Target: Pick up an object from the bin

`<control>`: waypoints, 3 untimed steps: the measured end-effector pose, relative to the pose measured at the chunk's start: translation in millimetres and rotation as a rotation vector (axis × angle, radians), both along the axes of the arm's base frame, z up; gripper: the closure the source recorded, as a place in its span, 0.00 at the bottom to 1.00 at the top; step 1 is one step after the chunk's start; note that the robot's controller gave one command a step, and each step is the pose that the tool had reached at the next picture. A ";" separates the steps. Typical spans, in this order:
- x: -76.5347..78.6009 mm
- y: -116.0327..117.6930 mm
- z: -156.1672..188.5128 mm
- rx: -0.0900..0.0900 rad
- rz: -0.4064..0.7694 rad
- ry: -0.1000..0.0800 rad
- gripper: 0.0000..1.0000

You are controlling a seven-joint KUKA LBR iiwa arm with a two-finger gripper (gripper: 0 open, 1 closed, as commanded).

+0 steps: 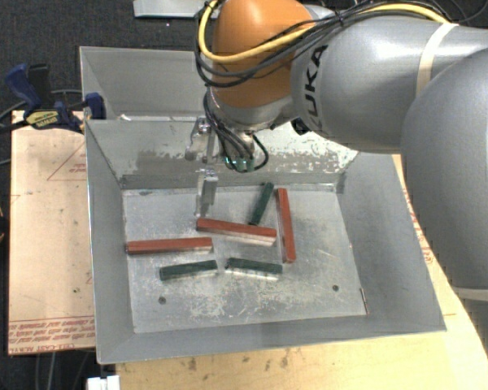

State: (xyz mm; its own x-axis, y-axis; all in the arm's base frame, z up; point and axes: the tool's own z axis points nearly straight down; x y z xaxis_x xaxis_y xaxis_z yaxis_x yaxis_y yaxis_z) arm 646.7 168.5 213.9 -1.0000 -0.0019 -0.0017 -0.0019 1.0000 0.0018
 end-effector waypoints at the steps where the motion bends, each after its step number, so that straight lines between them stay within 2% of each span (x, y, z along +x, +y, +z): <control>1: -17.7 -11.5 -43.0 0.001 0.025 -0.007 0.00; 2: -58.2 -35.6 -118.6 0.002 0.025 -0.008 1.00; 3: -58.3 -35.7 -118.6 0.002 0.025 -0.008 1.00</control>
Offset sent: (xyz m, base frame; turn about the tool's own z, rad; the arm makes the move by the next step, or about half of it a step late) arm -0.0612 -0.0369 -0.1221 -0.0266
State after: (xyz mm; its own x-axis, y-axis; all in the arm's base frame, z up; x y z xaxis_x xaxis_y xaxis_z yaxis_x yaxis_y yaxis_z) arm 588.5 132.8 95.3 -0.9996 -0.0264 -0.0094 -0.0264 0.9996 0.0040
